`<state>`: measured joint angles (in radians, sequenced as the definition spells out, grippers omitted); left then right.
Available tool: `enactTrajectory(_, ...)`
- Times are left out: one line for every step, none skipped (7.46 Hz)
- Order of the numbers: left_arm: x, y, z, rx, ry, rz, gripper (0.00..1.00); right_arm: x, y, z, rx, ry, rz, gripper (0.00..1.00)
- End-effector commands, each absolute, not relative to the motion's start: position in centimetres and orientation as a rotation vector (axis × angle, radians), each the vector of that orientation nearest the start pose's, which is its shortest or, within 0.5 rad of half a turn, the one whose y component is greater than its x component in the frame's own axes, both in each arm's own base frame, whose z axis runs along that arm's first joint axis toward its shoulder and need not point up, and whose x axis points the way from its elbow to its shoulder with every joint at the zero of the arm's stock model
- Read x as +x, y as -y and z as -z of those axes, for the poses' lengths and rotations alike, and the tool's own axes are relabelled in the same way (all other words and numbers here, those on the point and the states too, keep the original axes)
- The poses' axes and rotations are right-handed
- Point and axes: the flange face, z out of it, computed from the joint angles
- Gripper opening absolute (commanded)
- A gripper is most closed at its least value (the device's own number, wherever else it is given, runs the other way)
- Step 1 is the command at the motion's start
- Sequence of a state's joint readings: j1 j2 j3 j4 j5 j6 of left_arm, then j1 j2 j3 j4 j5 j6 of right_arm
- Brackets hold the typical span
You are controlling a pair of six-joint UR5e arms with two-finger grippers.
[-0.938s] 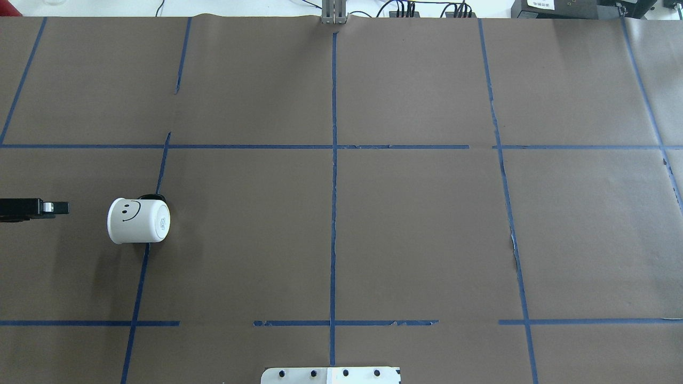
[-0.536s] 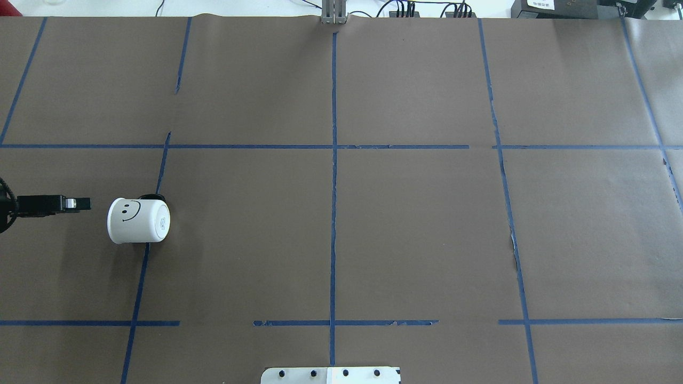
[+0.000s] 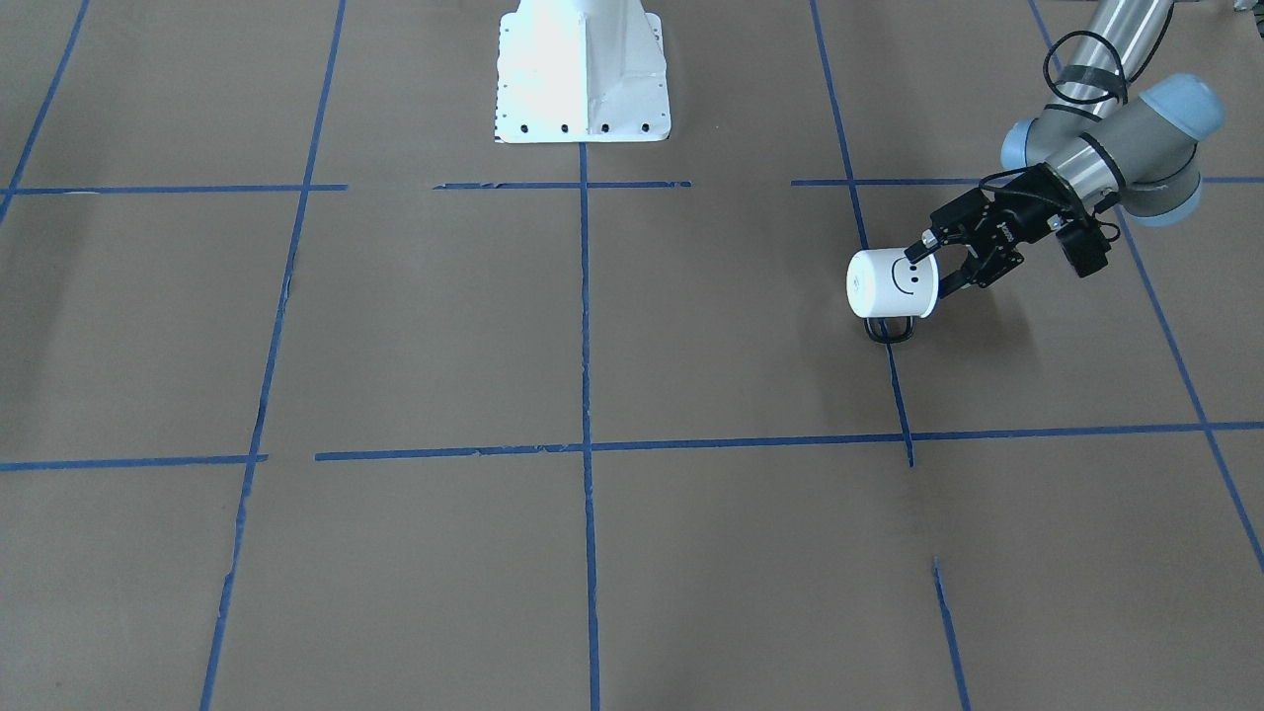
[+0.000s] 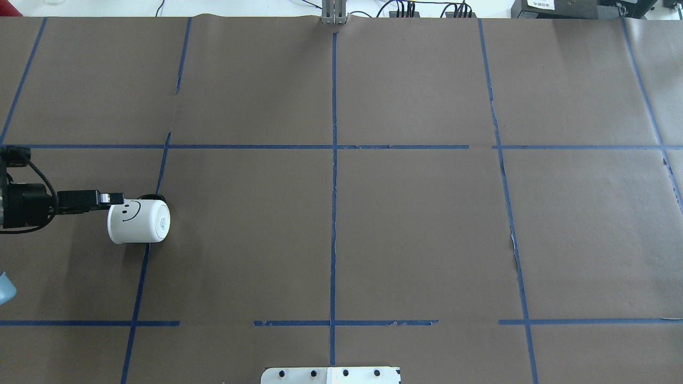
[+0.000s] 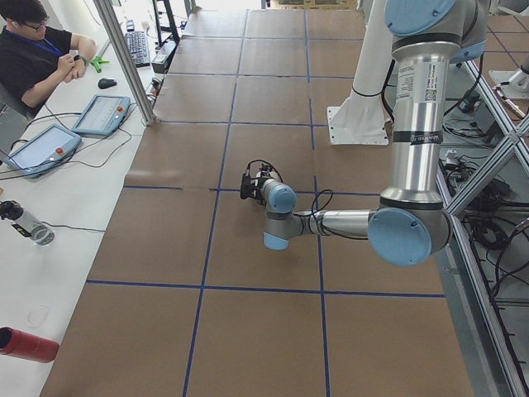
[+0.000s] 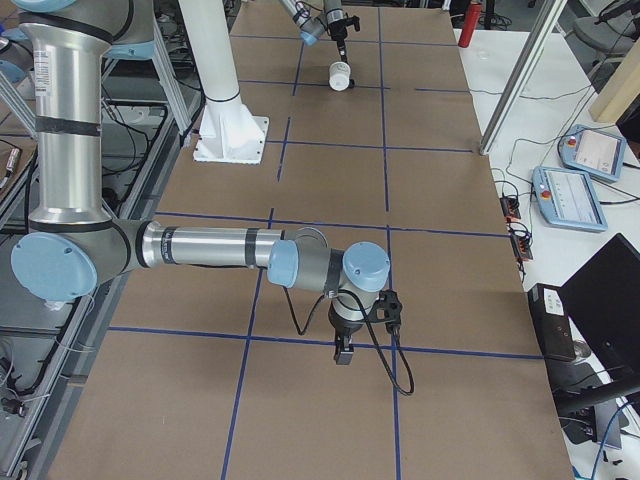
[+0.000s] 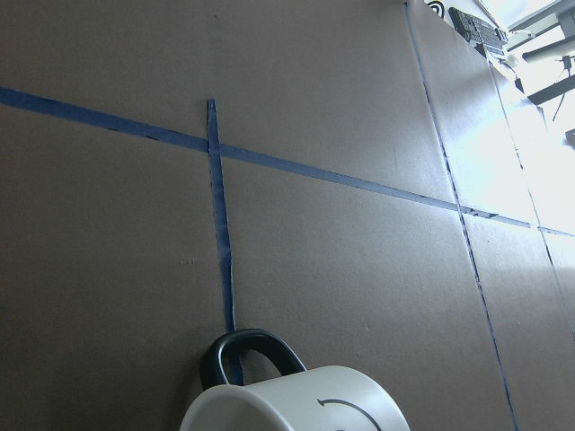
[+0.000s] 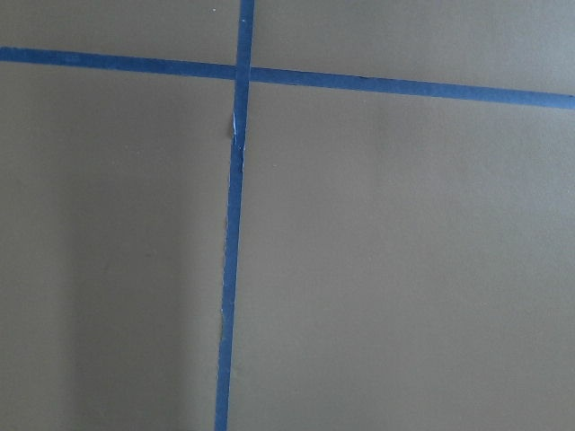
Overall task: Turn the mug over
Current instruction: 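Reach the left gripper toward the sideways white mug and grasp its rim, then lift and rotate the mug with the left gripper, carrying it toward table center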
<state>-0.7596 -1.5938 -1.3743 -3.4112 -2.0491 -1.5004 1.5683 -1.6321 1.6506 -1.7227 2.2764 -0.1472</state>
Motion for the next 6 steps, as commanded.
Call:
enactTrajectory(29.4,38.5,-54.3,0.300,-1.645,0.104,0.71,6.7,45.5,-66.8,-0.077,0.712,0.097,1.00)
enactTrajectory(29.8,37.6,-54.3,0.231,-1.652,0.040,0.28,6.7,45.5,-66.8,-0.077,0.712,0.097,1.00)
enactTrajectory(29.9,35.9,-54.3,0.105,-1.655,-0.094,0.00,6.7,45.5,-66.8,-0.077,0.712,0.097,1.00)
enactTrajectory(29.9,35.6,-53.8,0.061,-1.664,-0.110,0.00,6.7,45.5,-66.8,-0.077,0.712,0.097,1.00)
enactTrajectory(30.4,36.1,-52.2,0.025,-1.689,-0.083,0.00,6.7,45.5,-66.8,-0.077,0.712,0.097,1.00)
enactTrajectory(31.2,36.7,-49.6,-0.014,-1.729,-0.058,0.00,6.7,45.5,-66.8,-0.077,0.712,0.097,1.00)
